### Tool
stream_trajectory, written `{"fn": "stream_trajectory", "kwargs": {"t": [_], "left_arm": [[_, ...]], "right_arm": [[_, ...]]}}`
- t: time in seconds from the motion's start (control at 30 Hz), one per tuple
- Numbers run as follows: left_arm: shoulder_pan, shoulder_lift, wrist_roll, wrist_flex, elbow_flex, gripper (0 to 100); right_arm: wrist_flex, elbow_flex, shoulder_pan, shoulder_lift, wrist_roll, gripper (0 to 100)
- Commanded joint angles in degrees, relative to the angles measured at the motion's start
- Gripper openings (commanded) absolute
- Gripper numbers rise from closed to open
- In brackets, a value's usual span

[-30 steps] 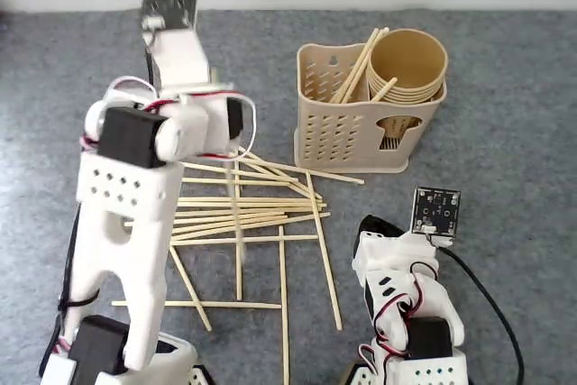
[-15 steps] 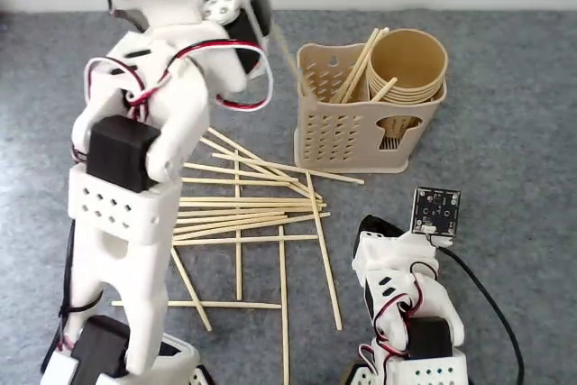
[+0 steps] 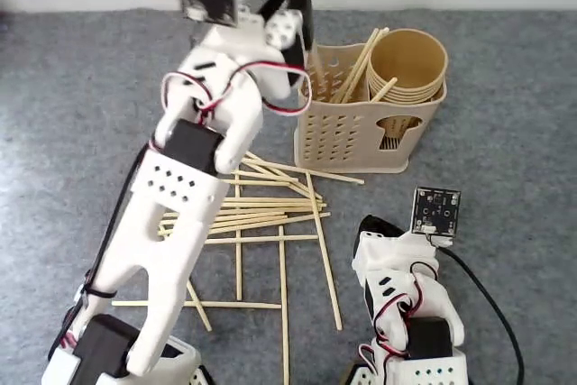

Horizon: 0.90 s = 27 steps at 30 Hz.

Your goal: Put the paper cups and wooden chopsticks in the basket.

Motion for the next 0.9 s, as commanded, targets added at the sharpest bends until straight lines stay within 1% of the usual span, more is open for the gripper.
{"fn": "stream_trajectory", "kwargs": {"t": [0.0, 0.17, 0.23, 0.33, 0.4, 0.53, 0.63, 0.73, 0.87], "left_arm": [[-0.09, -0.97, -1.67, -1.58, 0.48, 12], [-0.79, -0.97, -1.41, 4.84, -3.82, 13], [-0.97, -0.97, 1.05, 8.00, -6.64, 14], [-1.85, -0.97, 4.13, 15.47, -12.44, 14], [-2.81, -0.97, 5.89, 21.89, -16.92, 14], [-6.95, -0.97, 6.86, 36.22, -24.57, 14], [-11.08, -0.97, 6.68, 44.57, -27.65, 13], [-14.24, -0.97, 6.59, 50.64, -29.14, 13], [-18.20, -0.97, 6.59, 55.38, -29.41, 13]], "right_arm": [[-0.84, -0.35, 0.13, -0.31, -0.26, 1.0], [-0.84, -0.35, 0.13, -0.31, -0.26, 1.0], [-0.84, -0.35, 0.13, -0.31, -0.26, 1.0], [-0.84, -0.35, 0.13, -0.31, -0.26, 1.0], [-0.84, -0.35, 0.31, -0.31, -0.26, 1.0], [-0.84, -0.35, 0.31, -0.31, -0.26, 1.0], [-0.84, -0.35, 0.22, -0.31, -0.26, 1.2], [-0.84, -0.35, 0.22, -0.31, -0.26, 1.3], [-0.84, -0.35, 0.22, -0.31, -0.26, 1.3]]}}
